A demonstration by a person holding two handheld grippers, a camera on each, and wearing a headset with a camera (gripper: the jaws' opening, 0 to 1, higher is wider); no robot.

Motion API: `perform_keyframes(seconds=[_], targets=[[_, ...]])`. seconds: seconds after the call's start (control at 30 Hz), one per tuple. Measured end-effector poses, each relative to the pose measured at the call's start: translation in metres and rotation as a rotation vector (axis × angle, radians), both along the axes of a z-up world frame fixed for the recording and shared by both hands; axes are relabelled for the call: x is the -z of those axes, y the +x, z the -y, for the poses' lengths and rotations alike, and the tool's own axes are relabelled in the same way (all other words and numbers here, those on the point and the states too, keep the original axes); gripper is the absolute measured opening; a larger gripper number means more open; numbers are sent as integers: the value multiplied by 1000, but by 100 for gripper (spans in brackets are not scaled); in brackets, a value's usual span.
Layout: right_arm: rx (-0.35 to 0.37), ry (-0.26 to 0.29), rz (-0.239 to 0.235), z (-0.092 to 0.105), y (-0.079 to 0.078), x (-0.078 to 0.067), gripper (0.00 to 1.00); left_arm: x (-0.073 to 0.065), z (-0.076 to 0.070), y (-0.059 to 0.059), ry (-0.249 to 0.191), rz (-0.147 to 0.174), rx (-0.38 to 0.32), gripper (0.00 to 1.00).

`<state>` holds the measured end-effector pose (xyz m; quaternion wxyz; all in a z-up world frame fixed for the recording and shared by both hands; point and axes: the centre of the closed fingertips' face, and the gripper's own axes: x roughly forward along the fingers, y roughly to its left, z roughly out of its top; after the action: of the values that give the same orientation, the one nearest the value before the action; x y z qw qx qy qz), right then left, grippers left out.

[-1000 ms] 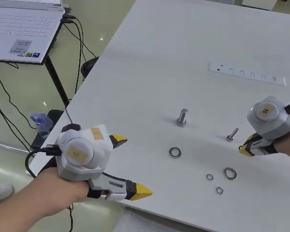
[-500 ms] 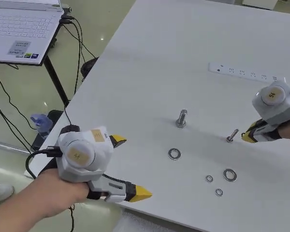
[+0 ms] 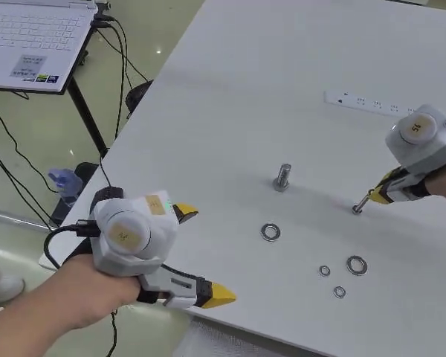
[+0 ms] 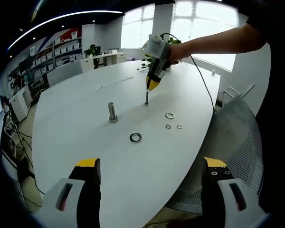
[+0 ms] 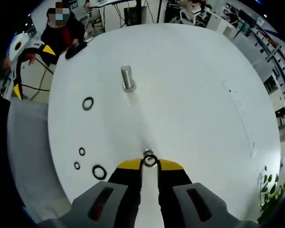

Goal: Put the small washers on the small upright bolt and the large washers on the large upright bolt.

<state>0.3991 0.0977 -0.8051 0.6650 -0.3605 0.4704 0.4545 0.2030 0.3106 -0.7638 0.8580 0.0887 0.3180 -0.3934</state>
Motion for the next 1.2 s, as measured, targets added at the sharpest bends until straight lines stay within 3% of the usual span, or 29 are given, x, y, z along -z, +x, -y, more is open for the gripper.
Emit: perform_keyframes(seconds=[1.2], targets=[[-3, -30, -28, -2, 3, 25, 13, 8, 1, 2, -11, -28, 3, 87]])
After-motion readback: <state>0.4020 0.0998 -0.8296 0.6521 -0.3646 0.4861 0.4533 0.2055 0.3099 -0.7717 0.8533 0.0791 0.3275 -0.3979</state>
